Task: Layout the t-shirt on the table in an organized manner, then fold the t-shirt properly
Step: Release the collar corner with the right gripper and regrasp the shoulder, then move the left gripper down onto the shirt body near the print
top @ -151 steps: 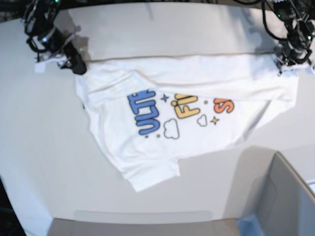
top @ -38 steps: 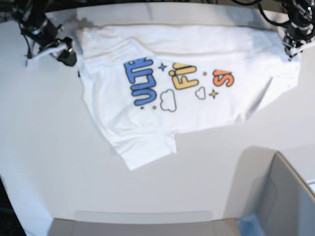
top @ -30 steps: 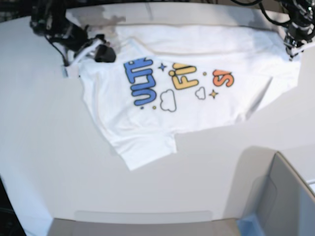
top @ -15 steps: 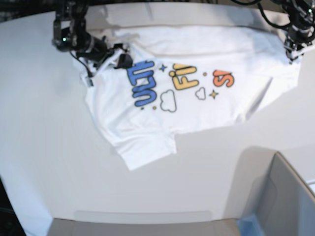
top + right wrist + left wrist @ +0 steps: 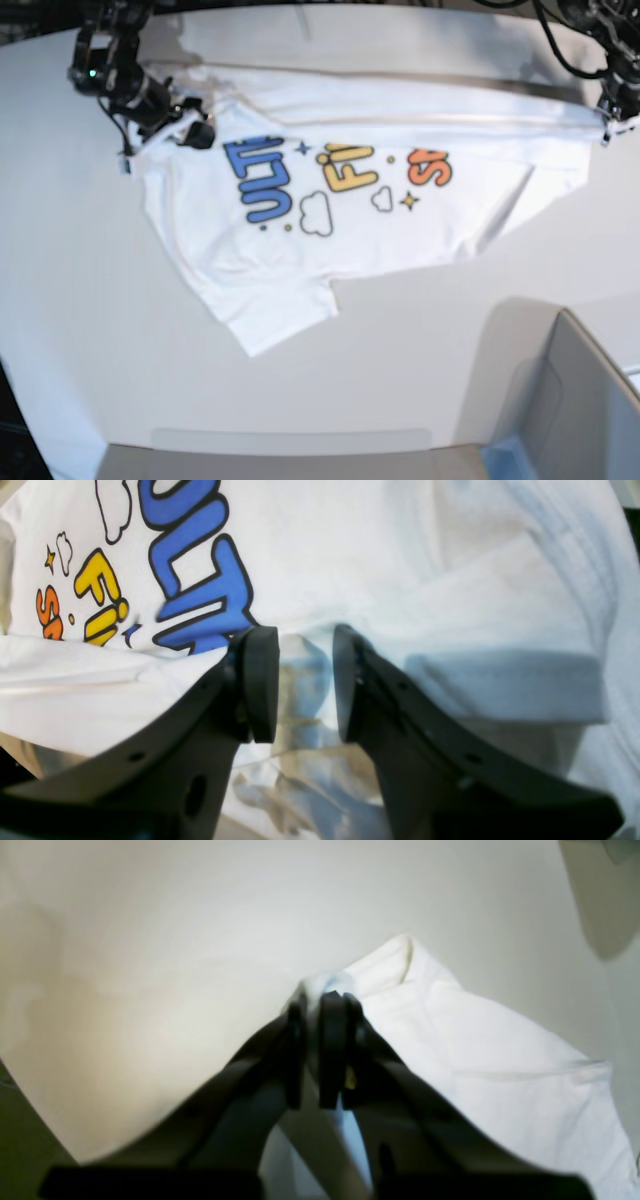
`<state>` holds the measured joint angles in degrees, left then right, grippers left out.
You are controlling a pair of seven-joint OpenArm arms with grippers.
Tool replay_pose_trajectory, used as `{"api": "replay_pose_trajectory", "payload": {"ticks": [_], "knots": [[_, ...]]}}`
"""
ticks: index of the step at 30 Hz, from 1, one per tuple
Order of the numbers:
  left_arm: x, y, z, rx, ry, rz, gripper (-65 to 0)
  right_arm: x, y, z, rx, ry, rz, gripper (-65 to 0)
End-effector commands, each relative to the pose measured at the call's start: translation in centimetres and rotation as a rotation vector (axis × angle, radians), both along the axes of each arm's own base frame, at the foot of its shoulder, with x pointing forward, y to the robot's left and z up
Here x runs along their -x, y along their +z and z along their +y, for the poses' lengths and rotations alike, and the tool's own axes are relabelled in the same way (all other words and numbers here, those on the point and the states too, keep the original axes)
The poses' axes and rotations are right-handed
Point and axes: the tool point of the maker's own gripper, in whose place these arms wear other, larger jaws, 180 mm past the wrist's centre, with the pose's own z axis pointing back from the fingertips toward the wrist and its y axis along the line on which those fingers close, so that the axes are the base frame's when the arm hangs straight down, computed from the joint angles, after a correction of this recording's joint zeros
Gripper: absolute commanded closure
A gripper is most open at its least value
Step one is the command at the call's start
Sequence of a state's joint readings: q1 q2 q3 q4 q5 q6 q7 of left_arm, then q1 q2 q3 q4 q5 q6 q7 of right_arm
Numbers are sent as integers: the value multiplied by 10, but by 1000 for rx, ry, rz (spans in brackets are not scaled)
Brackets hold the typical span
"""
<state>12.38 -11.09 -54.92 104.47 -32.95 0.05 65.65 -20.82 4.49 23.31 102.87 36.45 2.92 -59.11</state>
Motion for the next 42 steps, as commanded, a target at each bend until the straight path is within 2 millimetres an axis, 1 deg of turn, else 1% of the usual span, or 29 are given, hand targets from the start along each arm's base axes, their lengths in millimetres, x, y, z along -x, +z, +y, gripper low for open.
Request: {"api": "replay_pose_trajectory", "payload": {"ticks": [1,3,5,8,10,12,16,18,19,21,23,24,26,29,30,32,34,36,37,40,42], "knots": [[0,19,19,-97,8,-1,-43,18,-14,-14,70,-7,96,-199],[6,19,29,-131,24,44,-43,18,-14,-14,70,-7,96,-199],[14,11,34,-132,38,90,-43,19,-14,-16,73,-11,97,-199],[24,-4,35,-108,51,141,-44,22,-16,-17,75,-12,106,-199],[38,-13,35,-105,59,190,-44,24,-16,-18,77,-12,109,-199],[43,-19,35,-92,61,209,-44,24,-16,-18,77,-12,109,-199],[41,-19,34,-91,52,206,-45,24,-16,-17,76,-11,109,-199],[36,-11,34,-113,43,190,-48,24,-16,-17,75,-12,109,-199],[30,-3,33,-132,29,173,-58,24,-16,-17,75,-12,109,-199],[7,11,19,-171,-77,133,-90,24,-16,-17,76,-11,109,-199],[-25,25,-4,-221,-253,98,-121,23,-16,-17,76,-10,107,-199],[-39,27,-20,-240,-347,95,-131,23,-16,-17,76,-10,107,-199],[-65,25,-55,-263,-531,97,-137,22,-16,-16,75,-8,104,-199],[-90,18,-96,-282,-739,122,-139,22,-16,-16,74,-9,104,-199],[-95,15,-108,-288,-797,134,-139,22,-16,-16,74,-9,104,-199],[-100,11,-124,-301,-883,156,-139,22,-16,-16,75,-8,104,-199],[-101,6,-131,-288,-885,166,-139,22,-16,-16,75,-8,104,-199],[-101,4,-131,-299,-858,185,-139,21,-15,-16,75,-8,103,-199],[-101,0,-134,-309,-864,204,-139,21,-15,-16,74,-9,103,-199],[-99,-13,-147,-384,-933,281,-141,20,-15,-15,72,-8,100,-199],[-108,-12,-150,-461,-954,310,-141,17,-14,-15,70,-9,94,-199]]}}
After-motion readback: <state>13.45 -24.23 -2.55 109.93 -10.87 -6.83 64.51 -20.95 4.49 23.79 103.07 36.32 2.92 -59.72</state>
